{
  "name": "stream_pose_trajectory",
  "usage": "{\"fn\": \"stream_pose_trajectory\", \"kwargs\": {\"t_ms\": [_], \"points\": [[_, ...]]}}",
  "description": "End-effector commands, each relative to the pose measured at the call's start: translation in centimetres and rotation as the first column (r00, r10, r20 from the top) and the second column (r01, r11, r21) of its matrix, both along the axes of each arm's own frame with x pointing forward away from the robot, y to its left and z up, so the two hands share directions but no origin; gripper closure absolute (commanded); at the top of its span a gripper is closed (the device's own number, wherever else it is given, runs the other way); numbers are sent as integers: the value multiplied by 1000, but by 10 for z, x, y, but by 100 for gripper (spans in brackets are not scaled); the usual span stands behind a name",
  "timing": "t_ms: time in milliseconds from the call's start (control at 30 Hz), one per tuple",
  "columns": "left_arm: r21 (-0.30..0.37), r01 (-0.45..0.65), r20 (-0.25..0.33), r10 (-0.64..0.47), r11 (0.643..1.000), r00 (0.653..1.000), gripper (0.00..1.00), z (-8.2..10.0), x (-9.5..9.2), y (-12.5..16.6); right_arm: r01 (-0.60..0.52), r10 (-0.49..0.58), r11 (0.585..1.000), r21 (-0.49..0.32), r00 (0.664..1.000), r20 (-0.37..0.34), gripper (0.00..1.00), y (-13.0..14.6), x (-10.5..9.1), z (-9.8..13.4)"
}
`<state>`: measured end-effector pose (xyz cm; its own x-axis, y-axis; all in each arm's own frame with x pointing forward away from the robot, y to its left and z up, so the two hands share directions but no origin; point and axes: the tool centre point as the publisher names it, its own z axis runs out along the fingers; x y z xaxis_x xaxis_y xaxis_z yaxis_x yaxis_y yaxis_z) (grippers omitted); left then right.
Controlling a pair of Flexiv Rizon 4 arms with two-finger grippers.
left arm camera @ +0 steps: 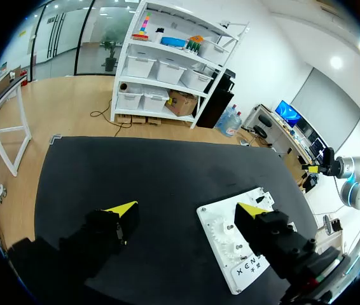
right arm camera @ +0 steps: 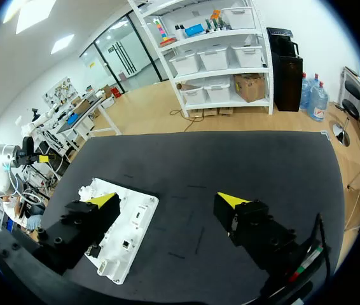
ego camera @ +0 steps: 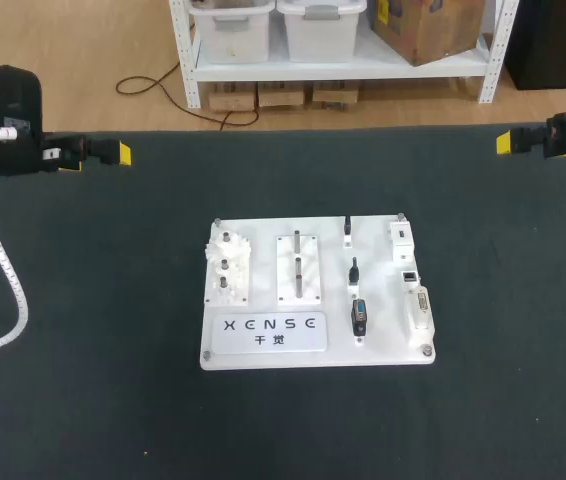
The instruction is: Insert the Ethernet cable into its matching sockets.
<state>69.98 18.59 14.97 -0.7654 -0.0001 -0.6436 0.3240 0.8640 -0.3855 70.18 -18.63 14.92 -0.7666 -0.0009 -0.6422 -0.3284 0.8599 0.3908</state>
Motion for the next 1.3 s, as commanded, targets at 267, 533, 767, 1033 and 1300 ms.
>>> {"fn": "stream_pose_trajectory", "kwargs": {"t_ms": [267, 533, 767, 1033, 1300], "points": [[7, -4, -6, 4, 1000, 1000, 0, 1, 1, -1, 1, -1, 1000, -1, 1000, 0, 0, 0, 0, 0], [27, 174, 86, -176, 984, 981, 0, 1, 3, -15, 1, -1, 1000, -1, 1000, 0, 0, 0, 0, 0], [145, 524, 262, -543, 839, 798, 0, 6, -6, -54, 1, -1, 1000, -1, 1000, 0, 0, 0, 0, 0], [277, 737, 353, -779, 617, 519, 0, 10, -30, -105, 1, -1, 1000, -1, 1000, 0, 0, 0, 0, 0], [361, 801, 371, -862, 477, 346, 0, -4, -58, -148, 1, -1, 1000, -1, 1000, 0, 0, 0, 0, 0]]}}
